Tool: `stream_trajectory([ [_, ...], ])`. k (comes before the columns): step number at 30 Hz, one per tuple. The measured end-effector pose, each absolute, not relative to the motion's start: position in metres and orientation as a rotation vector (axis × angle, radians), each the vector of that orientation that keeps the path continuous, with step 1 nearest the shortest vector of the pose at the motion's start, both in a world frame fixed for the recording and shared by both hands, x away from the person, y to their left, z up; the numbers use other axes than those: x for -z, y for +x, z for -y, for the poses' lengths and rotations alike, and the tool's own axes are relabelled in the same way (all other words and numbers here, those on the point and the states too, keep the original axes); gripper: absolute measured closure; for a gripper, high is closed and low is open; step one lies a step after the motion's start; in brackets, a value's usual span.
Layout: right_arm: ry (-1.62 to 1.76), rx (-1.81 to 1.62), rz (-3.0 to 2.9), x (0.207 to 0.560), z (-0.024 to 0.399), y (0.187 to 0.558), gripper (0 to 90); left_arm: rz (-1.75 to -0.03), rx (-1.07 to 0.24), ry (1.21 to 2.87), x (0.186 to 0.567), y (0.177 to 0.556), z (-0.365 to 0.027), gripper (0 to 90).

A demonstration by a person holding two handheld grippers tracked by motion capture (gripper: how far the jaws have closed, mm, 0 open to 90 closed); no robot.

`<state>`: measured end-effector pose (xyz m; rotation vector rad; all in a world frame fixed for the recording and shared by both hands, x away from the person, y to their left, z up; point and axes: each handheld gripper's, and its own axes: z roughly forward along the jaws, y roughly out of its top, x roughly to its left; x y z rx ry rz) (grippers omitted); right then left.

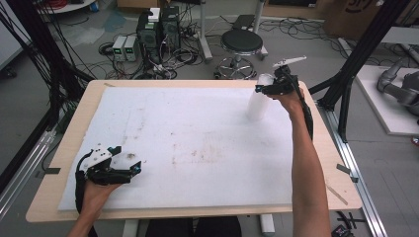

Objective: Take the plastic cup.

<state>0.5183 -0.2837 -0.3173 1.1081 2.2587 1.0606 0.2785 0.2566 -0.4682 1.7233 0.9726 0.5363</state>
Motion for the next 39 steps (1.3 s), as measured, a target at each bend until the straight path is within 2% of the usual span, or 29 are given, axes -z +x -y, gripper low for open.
stream_trajectory([
  [7, 1.098, -1.076, -2.235, 0.307, 0.283, 0.516, 37.5, -0.973, -0.535, 1.724, 0.468, 0.279, -0.257, 1.8],
  [28, 1.009, -1.104, -2.159, 0.213, 0.276, 0.502, 39.6, -0.97, -0.534, 1.721, 0.468, 0.278, -0.257, 1.8],
  [39, 0.992, -1.14, -2.157, 0.198, 0.276, 0.485, 40.1, -0.969, -0.534, 1.727, 0.468, 0.279, -0.256, 1.8],
])
